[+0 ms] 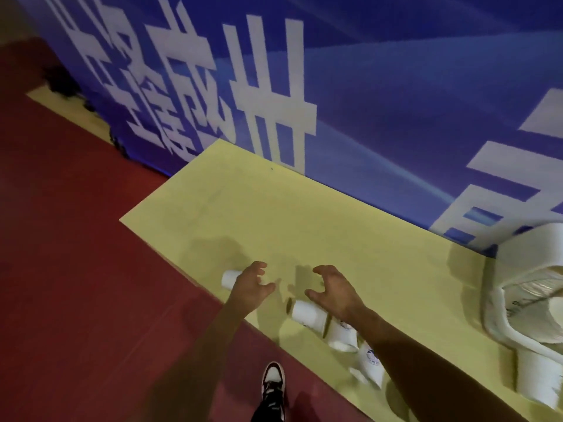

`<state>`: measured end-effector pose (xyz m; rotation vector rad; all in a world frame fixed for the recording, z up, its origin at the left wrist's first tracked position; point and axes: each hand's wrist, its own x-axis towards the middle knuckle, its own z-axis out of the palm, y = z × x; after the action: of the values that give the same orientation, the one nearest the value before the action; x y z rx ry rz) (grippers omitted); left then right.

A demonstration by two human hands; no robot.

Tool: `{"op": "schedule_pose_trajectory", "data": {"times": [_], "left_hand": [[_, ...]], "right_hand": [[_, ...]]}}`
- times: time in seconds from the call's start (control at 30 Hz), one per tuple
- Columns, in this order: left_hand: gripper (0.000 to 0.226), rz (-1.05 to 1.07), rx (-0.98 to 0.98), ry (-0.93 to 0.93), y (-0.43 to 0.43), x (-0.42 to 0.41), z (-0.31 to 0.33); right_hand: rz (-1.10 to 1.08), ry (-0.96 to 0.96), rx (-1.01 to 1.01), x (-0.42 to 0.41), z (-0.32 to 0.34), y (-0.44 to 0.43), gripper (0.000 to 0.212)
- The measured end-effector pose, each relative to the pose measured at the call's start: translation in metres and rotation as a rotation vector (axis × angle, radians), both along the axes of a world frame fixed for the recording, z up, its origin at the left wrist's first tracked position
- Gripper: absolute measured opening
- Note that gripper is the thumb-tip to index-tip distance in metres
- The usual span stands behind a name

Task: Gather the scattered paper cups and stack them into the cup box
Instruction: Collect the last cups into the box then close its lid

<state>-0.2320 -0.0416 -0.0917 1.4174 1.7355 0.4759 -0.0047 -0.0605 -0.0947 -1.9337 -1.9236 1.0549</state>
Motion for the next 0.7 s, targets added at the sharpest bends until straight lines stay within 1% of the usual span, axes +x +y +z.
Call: {"op": "schedule_pose_trajectory", "data": {"times": [0.07, 0.2, 0.3, 0.5, 0.57, 0.63, 0.7], "left_hand": [[0.060, 0.015, 0.010, -0.001, 0.000, -0.016, -0.006], [0.053, 0.007, 0.024, 0.024, 0.001, -0.040, -0.013], [0.054, -0.022, 0.047, 0.092, 0.006, -0.055, -0.018], [0.064, -0.047, 0.036, 0.226, 0.023, -0.068, -0.033], [0.065, -0.084, 0.033, 0.251, 0.025, -0.068, -0.036], [0.066, -0.154, 0.006, 0.318, 0.028, -0.068, -0.039], [0.063, -0.206, -0.015, 0.387, 0.031, -0.066, -0.041]], "right_hand": [[0.030, -0.013, -0.022, -0.016, -0.005, 0.003, 0.066], [0.079, -0.041, -0.042, -0.041, -0.013, 0.011, 0.067], [0.121, -0.082, -0.085, -0.051, -0.021, 0.013, 0.069], [0.193, -0.197, -0.136, -0.052, -0.036, 0.009, 0.077], [0.201, -0.232, -0.180, -0.050, -0.039, 0.008, 0.081], [0.204, -0.263, -0.243, -0.050, -0.043, 0.008, 0.087], [0.195, -0.294, -0.287, -0.051, -0.047, 0.008, 0.088]]}}
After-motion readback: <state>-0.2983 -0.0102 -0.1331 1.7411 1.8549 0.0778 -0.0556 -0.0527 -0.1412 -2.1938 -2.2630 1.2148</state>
